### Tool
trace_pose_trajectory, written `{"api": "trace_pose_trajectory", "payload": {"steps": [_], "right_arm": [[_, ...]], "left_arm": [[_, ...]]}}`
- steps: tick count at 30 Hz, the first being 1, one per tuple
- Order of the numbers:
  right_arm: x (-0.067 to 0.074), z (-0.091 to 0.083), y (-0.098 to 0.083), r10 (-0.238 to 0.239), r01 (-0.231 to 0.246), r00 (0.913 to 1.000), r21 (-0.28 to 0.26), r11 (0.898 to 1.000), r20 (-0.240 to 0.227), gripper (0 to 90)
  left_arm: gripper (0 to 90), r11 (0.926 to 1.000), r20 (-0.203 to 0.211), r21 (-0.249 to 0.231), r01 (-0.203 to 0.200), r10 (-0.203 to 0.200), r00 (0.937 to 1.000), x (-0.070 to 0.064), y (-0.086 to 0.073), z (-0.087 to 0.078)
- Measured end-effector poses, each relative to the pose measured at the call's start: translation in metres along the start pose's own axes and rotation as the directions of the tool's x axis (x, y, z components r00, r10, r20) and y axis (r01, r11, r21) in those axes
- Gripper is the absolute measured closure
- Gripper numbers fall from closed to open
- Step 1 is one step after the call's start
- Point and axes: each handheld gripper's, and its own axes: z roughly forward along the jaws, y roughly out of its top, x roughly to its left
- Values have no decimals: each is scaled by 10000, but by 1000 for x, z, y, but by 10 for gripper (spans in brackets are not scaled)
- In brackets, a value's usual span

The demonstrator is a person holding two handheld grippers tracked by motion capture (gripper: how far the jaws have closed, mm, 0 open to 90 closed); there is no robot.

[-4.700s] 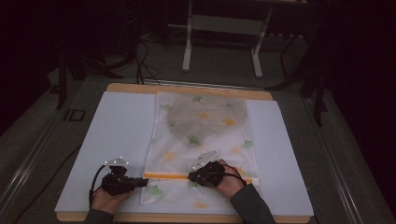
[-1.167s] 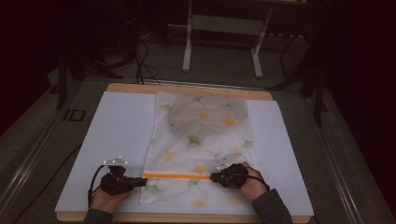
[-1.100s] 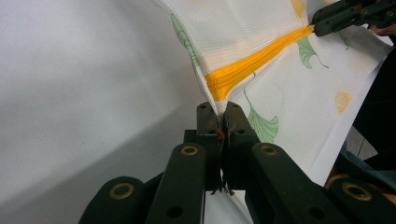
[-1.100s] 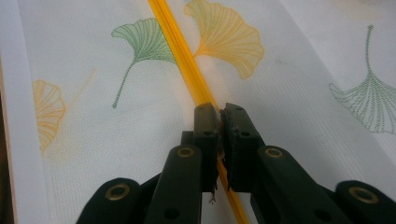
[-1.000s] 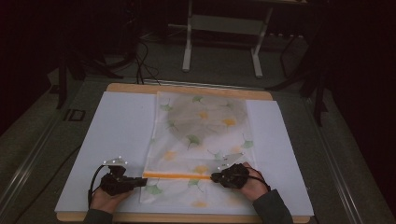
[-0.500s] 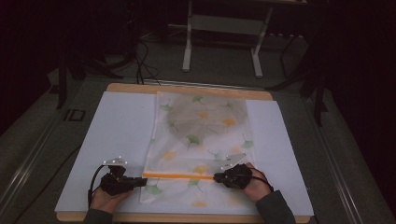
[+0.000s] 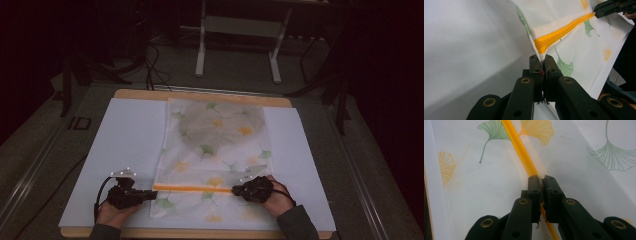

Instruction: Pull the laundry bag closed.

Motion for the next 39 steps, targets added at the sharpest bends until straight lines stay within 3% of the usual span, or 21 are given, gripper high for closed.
{"api": "trace_pose_trajectory", "payload": {"steps": [39], "right_arm": [[-8, -19, -23, 471, -472, 9985, 19, 9989, 264, 850]], "left_arm": [[877, 10000, 16, -17, 36, -36, 10000, 1, 0, -1]]}}
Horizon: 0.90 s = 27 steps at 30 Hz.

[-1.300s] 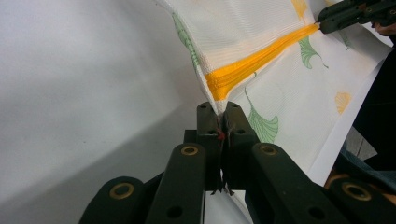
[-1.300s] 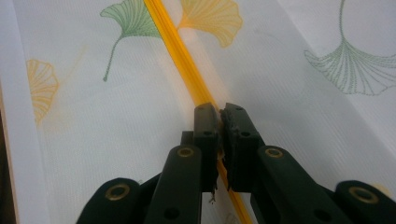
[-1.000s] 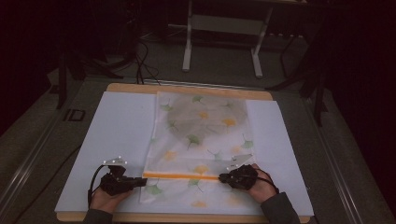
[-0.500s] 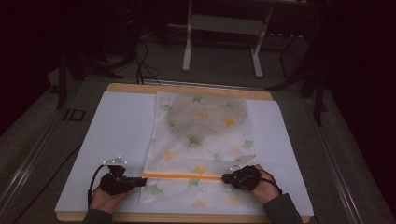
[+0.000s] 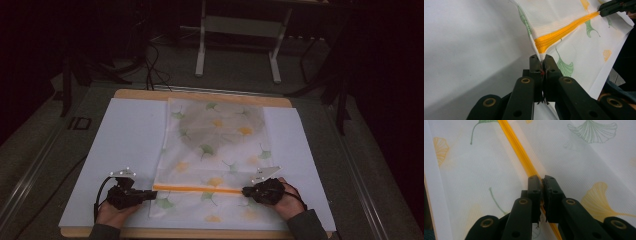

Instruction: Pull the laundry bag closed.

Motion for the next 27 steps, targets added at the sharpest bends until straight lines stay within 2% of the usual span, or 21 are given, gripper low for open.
{"api": "trace_pose_trajectory", "payload": {"steps": [27], "right_arm": [[-6, -12, -14, 270, -271, 9994, 34, 9996, 214, 850]], "left_arm": [[877, 10000, 33, -13, -8, 8, 10000, 1, 0, -1]]}}
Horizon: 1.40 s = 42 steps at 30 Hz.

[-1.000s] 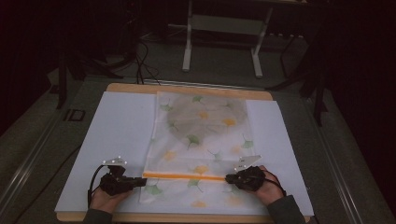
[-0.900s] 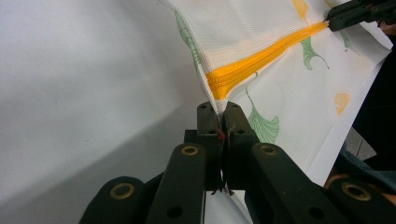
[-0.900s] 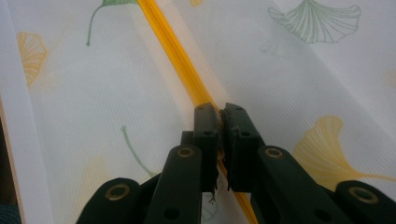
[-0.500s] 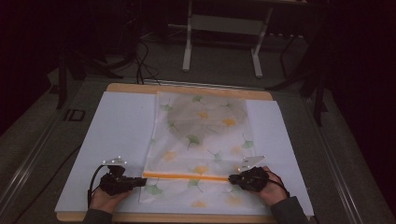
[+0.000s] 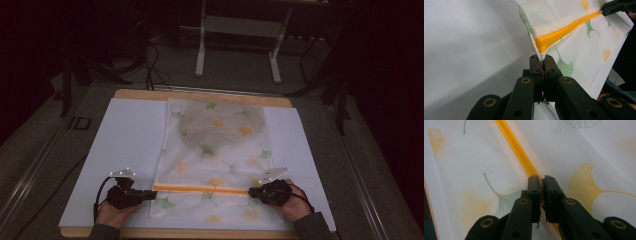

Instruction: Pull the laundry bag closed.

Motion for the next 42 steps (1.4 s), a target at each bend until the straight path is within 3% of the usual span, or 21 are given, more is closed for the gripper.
{"api": "trace_pose_trajectory", "payload": {"steps": [42], "right_arm": [[-18, -32, -35, 728, -740, 9946, 141, 9972, 745, 849]], "left_arm": [[878, 10000, 15, -11, 52, -52, 10000, 1, 0, -1]]}}
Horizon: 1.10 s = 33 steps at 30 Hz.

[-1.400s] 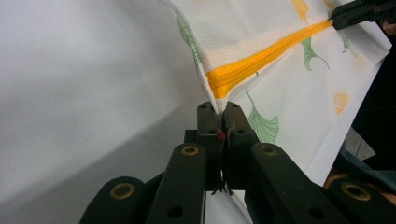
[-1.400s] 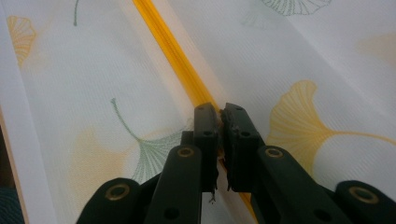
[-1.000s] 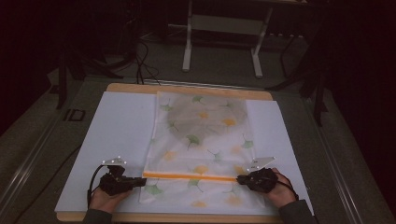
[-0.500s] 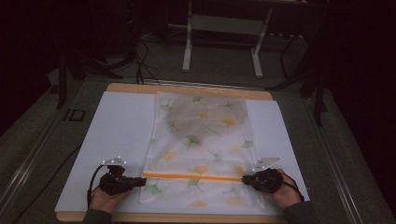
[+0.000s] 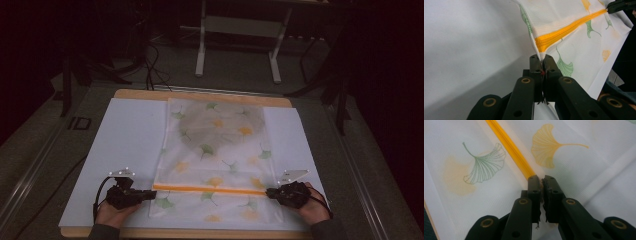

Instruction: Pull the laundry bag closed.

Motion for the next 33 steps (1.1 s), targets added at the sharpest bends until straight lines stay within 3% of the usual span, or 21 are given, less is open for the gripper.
{"api": "trace_pose_trajectory", "payload": {"steps": [12, 19, 25, 30, 31, 33], "right_arm": [[-4, -9, -6, 106, -107, 9999, 101, 9999, 82, 848], [-5, -8, -11, 370, -370, 9993, -130, 9992, -8, 832], [-6, -10, -13, 605, -607, 9981, -316, 9977, -92, 757], [-8, -11, -15, 961, -963, 9954, -624, 9934, -52, 637], [-10, -12, -16, 1169, -1158, 9931, -906, 9891, 71, 568], [-12, -12, -18, 1408, -1384, 9899, -1081, 9845, 148, 547]], "left_arm": [[880, 9999, 32, 81, 95, -95, 9999, 2, -1, 0], [864, 9999, -258, 148, 33, -29, 9997, 2, -3, 0], [778, 10000, -449, -35, -58, 56, 9990, 3, -4, -5], [730, 9988, -842, -455, -204, 165, 9963, 4, -4, -13], [718, 9981, -1026, -563, -268, 209, 9945, 4, -5, -15], [711, 9973, -1283, -640, -357, 272, 9914, 4, -5, -16]]}}
